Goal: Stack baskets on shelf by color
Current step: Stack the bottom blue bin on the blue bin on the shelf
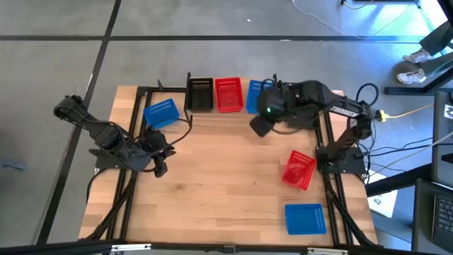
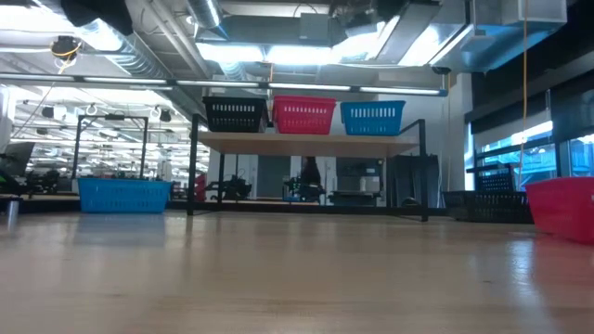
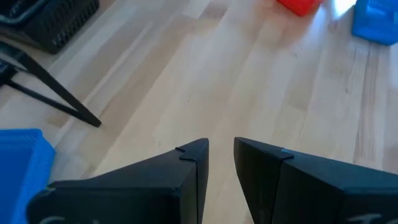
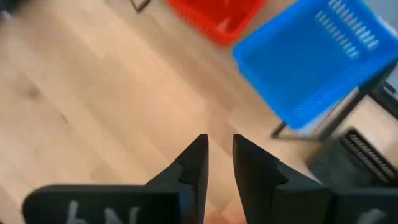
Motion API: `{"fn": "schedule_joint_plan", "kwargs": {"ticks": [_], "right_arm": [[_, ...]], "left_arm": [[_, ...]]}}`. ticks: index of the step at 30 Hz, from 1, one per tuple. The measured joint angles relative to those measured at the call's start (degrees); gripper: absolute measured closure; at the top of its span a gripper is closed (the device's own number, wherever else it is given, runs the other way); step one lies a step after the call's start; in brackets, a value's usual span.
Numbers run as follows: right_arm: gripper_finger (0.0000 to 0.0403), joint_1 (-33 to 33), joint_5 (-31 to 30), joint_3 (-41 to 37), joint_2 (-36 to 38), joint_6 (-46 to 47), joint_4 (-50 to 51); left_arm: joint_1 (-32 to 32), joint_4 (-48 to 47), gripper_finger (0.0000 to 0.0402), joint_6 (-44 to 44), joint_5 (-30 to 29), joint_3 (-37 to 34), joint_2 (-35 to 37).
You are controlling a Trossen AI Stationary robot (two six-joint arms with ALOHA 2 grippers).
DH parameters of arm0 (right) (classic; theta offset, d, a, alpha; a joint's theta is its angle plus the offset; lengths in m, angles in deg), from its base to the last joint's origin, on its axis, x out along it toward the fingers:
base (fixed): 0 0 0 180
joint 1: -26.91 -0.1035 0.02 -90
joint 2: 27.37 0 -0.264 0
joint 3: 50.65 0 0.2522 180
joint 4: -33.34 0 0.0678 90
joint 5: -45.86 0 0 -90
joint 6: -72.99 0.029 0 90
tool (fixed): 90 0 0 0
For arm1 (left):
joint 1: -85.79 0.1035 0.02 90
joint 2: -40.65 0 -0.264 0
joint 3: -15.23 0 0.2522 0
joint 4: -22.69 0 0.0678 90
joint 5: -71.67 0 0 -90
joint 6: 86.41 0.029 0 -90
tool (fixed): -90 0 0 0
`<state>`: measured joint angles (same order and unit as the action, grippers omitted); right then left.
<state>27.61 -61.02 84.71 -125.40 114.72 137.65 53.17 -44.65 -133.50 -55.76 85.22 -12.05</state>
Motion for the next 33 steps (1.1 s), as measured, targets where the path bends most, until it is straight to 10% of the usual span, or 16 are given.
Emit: {"fn": "schedule_joint_plan", "kwargs": {"ticks": [17, 33], "right_arm": [[0.0331, -24.7, 25.8, -10.7, 3.4, 13.6, -0.6], [0.0331, -38.5, 26.6, -35.7, 3.3, -5.1, -13.8]], "left_arm": [[2.3, 0.5, 0.0333, -10.8, 1.4, 0.0, 0.0], [5.1, 6.7, 0.0333, 7.6, 12.7, 0.0, 0.0]]}}
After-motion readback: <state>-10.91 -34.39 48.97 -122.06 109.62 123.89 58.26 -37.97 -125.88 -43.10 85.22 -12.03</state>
